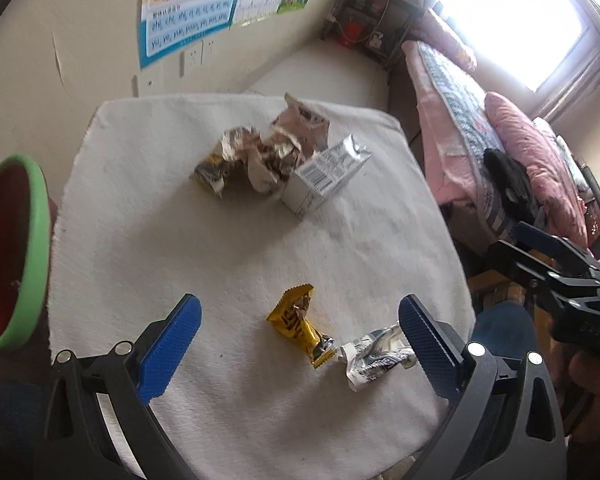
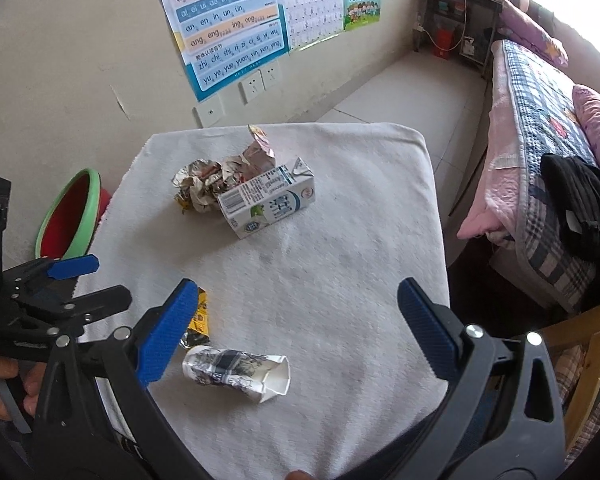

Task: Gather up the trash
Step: 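Move both open tools back over the yellow and silver wrappers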

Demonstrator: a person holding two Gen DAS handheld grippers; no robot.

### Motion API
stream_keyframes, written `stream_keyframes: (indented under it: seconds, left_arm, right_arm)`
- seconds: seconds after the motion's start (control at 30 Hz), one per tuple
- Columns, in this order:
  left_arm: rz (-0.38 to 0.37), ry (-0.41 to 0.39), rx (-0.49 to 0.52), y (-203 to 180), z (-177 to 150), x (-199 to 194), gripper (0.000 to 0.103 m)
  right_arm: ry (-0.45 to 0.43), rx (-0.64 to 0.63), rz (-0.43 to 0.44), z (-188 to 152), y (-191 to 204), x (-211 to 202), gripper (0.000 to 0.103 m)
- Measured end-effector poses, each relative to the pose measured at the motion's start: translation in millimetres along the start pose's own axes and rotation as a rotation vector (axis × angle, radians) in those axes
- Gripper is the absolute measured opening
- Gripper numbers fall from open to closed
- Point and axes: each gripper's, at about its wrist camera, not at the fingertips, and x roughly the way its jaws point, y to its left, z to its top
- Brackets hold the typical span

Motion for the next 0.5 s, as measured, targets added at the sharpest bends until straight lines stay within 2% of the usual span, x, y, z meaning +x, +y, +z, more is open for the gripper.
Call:
stream_keyframes:
  seconds: [0.13, 0.5]
  left_arm:
    - [0.016, 0.055, 0.001, -1.1, 0.3, 23.7, 0.094]
    - [0.027, 0.146, 0.014, -8.8, -0.1, 65.9, 0.090]
  right_arm:
    - [0.011, 0.014, 0.002, -3.4, -6.2, 4.5, 0.098]
    - [0.059, 0.038, 0.011, -18.0, -18.9, 25.5, 0.098]
